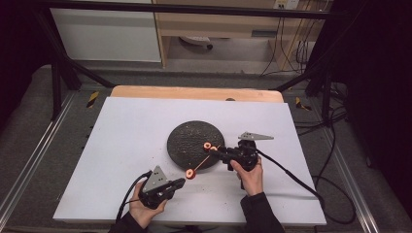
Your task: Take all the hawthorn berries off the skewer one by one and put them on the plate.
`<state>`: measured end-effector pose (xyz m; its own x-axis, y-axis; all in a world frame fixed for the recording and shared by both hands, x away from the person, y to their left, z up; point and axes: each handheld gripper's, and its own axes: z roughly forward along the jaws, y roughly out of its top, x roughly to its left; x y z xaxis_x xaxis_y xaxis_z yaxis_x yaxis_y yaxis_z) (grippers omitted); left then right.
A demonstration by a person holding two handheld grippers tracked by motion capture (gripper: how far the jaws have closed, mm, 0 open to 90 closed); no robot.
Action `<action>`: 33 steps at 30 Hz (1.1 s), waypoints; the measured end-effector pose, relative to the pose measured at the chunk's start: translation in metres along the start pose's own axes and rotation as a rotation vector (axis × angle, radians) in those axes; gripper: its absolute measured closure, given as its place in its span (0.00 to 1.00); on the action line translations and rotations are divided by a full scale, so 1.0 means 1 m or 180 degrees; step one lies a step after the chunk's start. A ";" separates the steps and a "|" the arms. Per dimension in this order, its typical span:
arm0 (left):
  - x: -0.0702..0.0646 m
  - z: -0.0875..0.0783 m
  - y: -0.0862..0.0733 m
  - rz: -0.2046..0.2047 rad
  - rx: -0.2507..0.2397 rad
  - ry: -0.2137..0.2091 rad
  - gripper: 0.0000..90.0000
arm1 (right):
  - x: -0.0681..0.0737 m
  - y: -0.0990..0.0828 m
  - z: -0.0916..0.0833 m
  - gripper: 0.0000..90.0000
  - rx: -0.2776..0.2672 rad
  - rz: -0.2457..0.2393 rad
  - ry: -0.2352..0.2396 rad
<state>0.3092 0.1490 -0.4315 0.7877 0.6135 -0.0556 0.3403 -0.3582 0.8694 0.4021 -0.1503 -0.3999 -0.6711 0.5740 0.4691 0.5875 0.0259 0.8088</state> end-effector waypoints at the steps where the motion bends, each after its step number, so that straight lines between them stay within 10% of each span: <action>1: 0.000 0.000 0.000 -0.0006 -0.0004 0.0005 0.98 | -0.001 0.002 0.000 0.69 -0.0012 0.0019 -0.0009; 33: 0.018 -0.013 0.002 -0.0152 -0.0106 0.0144 0.98 | -0.026 0.051 -0.010 0.70 -0.0168 -0.0001 -0.0451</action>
<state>0.3173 0.1687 -0.4242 0.7467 0.6608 -0.0757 0.3590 -0.3045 0.8823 0.4446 -0.1717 -0.3673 -0.5987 0.6838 0.4171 0.5601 -0.0147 0.8283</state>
